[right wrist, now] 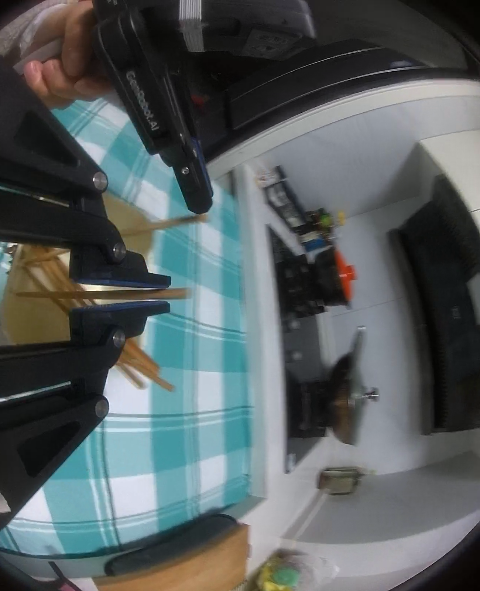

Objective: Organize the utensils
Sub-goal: 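Open the left tool to drop its chopstick while the right tool drops its chopstick into the holder, then move both open tools down toward the last chopsticks on the cloth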

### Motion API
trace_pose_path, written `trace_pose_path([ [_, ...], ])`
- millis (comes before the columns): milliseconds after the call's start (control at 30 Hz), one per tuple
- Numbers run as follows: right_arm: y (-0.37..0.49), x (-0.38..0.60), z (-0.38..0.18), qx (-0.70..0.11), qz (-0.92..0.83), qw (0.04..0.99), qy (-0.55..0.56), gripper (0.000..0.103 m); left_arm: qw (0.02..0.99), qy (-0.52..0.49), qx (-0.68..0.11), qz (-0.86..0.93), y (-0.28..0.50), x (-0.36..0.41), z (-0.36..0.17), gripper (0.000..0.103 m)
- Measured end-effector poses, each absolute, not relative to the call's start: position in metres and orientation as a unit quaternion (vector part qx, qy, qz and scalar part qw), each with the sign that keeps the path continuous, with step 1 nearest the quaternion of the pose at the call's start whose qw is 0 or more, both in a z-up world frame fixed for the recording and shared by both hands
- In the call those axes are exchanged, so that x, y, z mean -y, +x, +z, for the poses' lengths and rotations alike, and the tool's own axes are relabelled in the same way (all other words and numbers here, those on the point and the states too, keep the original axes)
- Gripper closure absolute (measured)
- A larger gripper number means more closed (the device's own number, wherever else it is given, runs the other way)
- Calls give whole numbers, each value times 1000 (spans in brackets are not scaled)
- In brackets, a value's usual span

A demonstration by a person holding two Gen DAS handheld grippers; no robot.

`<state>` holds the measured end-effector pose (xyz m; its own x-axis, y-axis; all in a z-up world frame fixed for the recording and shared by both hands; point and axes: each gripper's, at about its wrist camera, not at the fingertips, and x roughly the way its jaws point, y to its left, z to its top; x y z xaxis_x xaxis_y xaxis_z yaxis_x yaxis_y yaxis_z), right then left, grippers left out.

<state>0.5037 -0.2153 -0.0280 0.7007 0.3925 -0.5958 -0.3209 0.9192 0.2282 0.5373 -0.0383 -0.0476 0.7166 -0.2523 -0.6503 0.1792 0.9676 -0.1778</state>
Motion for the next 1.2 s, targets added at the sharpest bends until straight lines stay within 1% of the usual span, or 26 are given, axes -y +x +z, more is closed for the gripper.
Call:
trace_pose_path([
  [33, 504, 217, -31, -343, 188, 919, 52, 89, 927, -46, -356, -108, 531, 36, -47, 31],
  [100, 496, 220, -28, -341, 181, 921, 54, 66, 931, -34, -348, -105, 514, 31, -42, 27],
  [167, 484, 224, -21, -328, 176, 927, 55, 63, 930, -16, -350, -109, 491, 25, -39, 18],
  [200, 473, 226, -13, -321, 175, 930, 49, 62, 930, -6, -352, -105, 482, 21, -38, 9],
  [233, 463, 226, -9, -316, 175, 932, 42, 60, 931, 10, -351, -97, 465, 18, -38, 3],
  [300, 436, 226, 0, -302, 173, 937, 21, 52, 933, 43, -348, -78, 438, 12, -40, 1],
  [333, 423, 226, 3, -297, 172, 939, 10, 50, 932, 61, -351, -70, 425, 10, -43, 1],
  [467, 365, 226, 2, -292, 178, 939, -30, 48, 920, 131, -367, -42, 362, 9, -66, 1],
  [567, 318, 226, -17, -304, 173, 935, -58, 42, 917, 165, -362, -36, 312, 14, -83, 1],
  [633, 290, 226, -33, -315, 170, 931, -68, 41, 917, 171, -356, -49, 278, 19, -93, 1],
  [767, 238, 225, -73, -353, 166, 918, -75, 35, 921, 144, -352, -89, 225, 26, -106, 1],
  [800, 225, 224, -83, -364, 159, 915, -74, 30, 922, 139, -349, -93, 214, 29, -108, 1],
  [867, 200, 227, -102, -375, 142, 913, -71, 23, 922, 119, -356, -99, 198, 32, -115, 1],
  [967, 164, 234, -119, -375, 120, 918, -52, 23, 912, 70, -383, -132, 184, 33, -127, 1],
  [1100, 129, 241, -135, -373, 96, 922, -40, 23, 901, -24, -403, -159, 168, 22, -140, 1],
  [1200, 115, 242, -141, -373, 87, 923, -34, 23, 893, -57, -417, -158, 160, 15, -147, 1],
])
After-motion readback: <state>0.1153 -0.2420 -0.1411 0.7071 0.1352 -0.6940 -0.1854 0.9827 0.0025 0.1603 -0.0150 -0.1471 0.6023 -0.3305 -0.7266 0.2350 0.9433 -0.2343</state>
